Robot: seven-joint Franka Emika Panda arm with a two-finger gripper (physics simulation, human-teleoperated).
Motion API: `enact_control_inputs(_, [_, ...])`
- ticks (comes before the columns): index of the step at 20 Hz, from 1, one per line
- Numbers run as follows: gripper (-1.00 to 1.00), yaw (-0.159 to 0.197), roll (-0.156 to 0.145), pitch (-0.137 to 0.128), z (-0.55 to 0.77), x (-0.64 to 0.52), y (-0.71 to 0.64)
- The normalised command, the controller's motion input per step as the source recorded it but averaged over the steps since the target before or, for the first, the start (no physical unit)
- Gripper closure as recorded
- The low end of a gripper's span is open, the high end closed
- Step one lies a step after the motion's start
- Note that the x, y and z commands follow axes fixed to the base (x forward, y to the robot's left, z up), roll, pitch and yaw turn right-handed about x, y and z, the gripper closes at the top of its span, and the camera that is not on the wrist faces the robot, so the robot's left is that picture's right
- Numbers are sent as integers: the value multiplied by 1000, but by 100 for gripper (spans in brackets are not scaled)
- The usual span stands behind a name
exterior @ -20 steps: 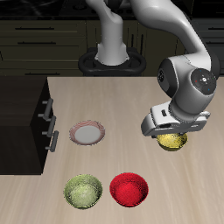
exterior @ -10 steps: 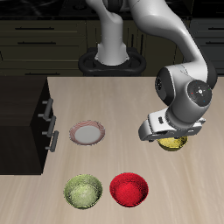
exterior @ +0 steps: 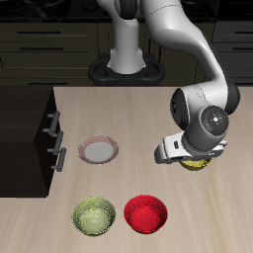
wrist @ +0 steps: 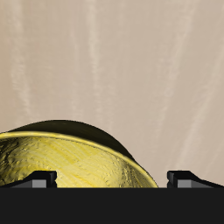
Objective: Place the yellow bowl on top of the wooden cabinet
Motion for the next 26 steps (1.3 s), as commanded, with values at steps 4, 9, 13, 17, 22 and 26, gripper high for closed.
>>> enact_control_inputs(4, [100, -64, 95, 24, -70, -152, 105])
enact_control_inputs(9, [100, -33, -10, -19, 139, -97, -27])
enact_control_inputs(13, [100, -30, 16, -19, 122, -34, -3])
enact_control_inputs(17, [100, 17, 8, -11, 4, 1, -30])
enact_control_inputs(22, [100, 20, -7, -40, 102, -5, -76])
enact_control_inputs(26, [100, 44, 16, -75, 281, -51, -12])
